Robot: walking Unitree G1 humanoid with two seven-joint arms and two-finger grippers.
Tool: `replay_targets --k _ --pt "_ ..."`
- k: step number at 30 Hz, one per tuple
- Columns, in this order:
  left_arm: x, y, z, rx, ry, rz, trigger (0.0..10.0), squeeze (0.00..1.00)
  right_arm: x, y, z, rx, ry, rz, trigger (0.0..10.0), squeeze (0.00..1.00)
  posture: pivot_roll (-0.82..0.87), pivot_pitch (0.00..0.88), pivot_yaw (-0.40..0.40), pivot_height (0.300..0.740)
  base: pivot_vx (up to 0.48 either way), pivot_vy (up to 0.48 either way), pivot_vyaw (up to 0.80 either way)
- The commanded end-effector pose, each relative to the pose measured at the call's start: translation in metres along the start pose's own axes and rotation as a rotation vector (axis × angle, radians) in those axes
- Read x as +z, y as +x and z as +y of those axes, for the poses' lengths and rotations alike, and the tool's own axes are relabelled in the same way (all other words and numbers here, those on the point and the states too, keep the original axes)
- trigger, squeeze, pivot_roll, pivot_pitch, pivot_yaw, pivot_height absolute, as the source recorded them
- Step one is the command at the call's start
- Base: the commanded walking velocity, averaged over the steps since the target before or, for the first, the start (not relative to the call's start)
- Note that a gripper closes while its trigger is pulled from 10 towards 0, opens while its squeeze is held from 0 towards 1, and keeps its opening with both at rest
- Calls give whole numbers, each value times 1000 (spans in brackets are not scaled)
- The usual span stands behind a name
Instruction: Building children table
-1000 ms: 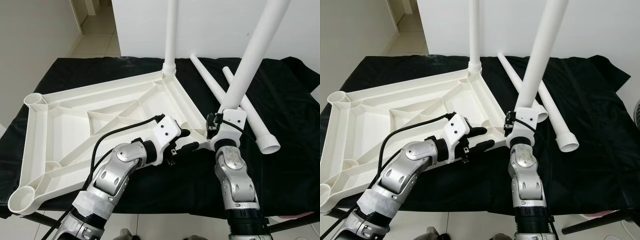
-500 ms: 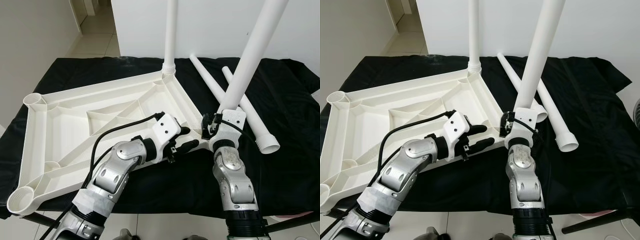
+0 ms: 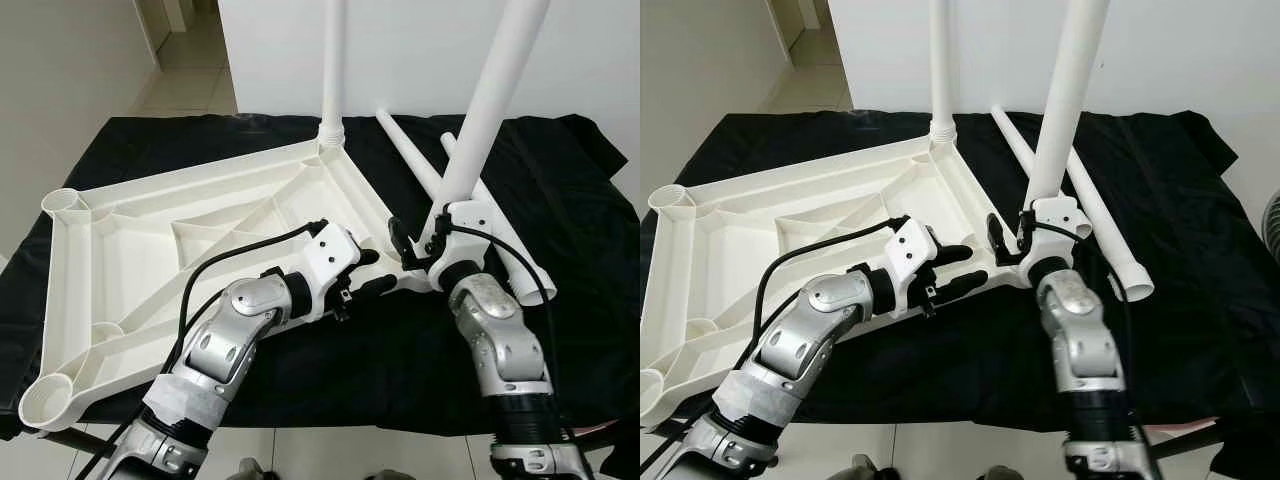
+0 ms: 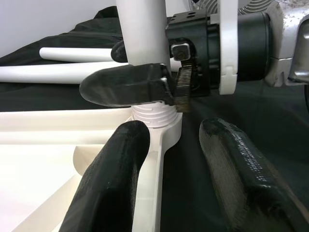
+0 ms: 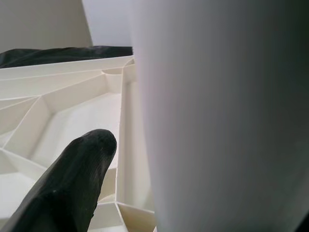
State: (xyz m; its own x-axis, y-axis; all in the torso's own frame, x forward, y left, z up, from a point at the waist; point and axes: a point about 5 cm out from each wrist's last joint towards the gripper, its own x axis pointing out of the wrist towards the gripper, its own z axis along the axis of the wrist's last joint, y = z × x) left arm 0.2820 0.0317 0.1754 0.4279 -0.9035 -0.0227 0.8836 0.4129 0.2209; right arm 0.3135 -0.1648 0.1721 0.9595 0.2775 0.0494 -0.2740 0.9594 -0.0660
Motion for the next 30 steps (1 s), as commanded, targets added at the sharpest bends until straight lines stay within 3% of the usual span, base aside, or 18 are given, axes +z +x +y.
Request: replay_targets --k 1,5,14,15,16,17,18,30 --pt "-2 -2 3 38 -2 10 10000 0 -2 2 4 70 15 1 10000 0 -131 58 53 740 0 0 0" --pt "-2 -2 4 36 -1 8 10000 0 -9 -2 1 227 -54 24 10000 0 -132 57 55 740 0 0 0" --pt "-1 -1 4 31 0 7 10000 0 -16 -4 -10 367 -83 59 10000 0 -135 53 61 740 0 0 0" --pt "0 -1 4 30 1 5 10000 0 -17 -4 -12 395 -83 64 8275 0 -135 53 61 740 0 0 0" --pt "0 -1 4 29 2 5 10000 0 -17 -4 -14 409 -84 69 3333 0 -136 44 63 740 0 0 0" --pt "0 -1 4 29 2 5 10000 0 -17 -4 -14 409 -84 69 3333 0 -136 44 63 740 0 0 0" --pt "-1 -1 3 26 3 5 10000 0 -18 -3 -15 425 -83 77 0 0 -136 44 63 740 0 0 0" --pt "-1 -1 2 23 3 6 10000 0 -22 -6 -16 440 -63 81 0 0 -136 39 62 740 0 0 0"
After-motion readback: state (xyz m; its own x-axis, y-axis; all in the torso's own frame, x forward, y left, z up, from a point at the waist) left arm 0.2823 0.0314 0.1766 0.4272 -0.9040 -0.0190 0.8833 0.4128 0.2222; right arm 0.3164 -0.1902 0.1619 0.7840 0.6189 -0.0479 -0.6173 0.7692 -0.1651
